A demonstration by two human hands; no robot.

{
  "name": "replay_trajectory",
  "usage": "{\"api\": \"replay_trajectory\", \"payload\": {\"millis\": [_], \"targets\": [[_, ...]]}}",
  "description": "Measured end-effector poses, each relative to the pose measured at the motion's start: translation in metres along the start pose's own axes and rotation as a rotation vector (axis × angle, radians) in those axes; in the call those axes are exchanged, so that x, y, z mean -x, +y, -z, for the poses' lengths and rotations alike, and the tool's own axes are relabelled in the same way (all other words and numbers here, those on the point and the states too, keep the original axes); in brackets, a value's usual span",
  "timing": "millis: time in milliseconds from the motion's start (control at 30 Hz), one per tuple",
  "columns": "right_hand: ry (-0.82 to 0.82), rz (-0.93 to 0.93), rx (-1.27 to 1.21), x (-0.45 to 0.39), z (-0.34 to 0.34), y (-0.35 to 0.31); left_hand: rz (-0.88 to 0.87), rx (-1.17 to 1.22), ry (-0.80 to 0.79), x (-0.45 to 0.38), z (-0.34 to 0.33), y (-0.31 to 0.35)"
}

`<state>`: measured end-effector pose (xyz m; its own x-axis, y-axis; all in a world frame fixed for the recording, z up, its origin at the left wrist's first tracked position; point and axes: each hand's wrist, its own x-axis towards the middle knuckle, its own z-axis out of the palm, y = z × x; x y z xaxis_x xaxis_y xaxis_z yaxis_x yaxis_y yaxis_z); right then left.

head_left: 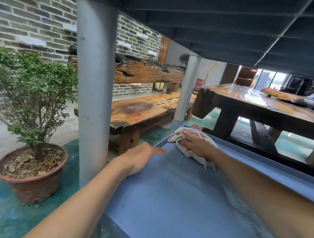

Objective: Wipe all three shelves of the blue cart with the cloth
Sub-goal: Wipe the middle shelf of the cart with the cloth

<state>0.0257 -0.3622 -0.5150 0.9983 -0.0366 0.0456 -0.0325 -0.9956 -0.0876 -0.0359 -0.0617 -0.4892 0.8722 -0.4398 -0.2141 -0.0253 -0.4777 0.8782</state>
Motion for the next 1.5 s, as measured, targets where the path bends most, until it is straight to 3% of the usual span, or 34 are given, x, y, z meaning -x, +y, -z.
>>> {"api": "replay_trajectory", "payload": {"millis": [100, 367, 533, 700, 900, 1000, 1067, 1167, 1267, 1367, 1500], "targets": [[-0.045, -0.011, -0.11, -0.012, 0.003, 0.003, -0.024, -0.139, 0.039, -0.005, 0.0, -0.001], [-0.134, -0.009, 0.052, -0.011, 0.006, 0.006, -0.098, -0.638, 0.052, -0.001, -0.008, -0.003], [-0.131, -0.086, 0.084, -0.031, -0.02, 0.064, -0.11, -0.882, 0.108, 0.001, -0.013, -0.002], [-0.08, -0.048, 0.125, 0.036, 0.001, 0.073, -0.084, -0.954, 0.16, 0.001, -0.016, -0.003], [-0.04, -0.183, 0.045, 0.094, 0.004, 0.123, -0.1, -1.083, 0.287, 0.005, -0.026, -0.002], [-0.009, -0.246, -0.007, 0.129, 0.013, 0.123, 0.062, -1.242, 0.371, 0.009, -0.054, 0.013], [0.009, -0.219, 0.028, 0.132, 0.007, 0.129, -0.015, -1.347, 0.39, 0.01, -0.087, 0.034], [-0.023, -0.185, 0.091, 0.119, -0.003, 0.151, -0.41, -1.15, 0.088, 0.007, -0.156, 0.075], [-0.023, -0.146, 0.112, 0.129, 0.002, 0.145, -0.439, -0.955, -0.126, 0.011, -0.212, 0.098], [0.01, -0.21, 0.014, 0.147, 0.009, 0.148, -0.407, -0.951, -0.026, 0.008, -0.232, 0.099], [-0.061, -0.136, 0.165, 0.169, 0.01, 0.172, -0.464, -1.034, 0.059, 0.0, -0.233, 0.094]]}}
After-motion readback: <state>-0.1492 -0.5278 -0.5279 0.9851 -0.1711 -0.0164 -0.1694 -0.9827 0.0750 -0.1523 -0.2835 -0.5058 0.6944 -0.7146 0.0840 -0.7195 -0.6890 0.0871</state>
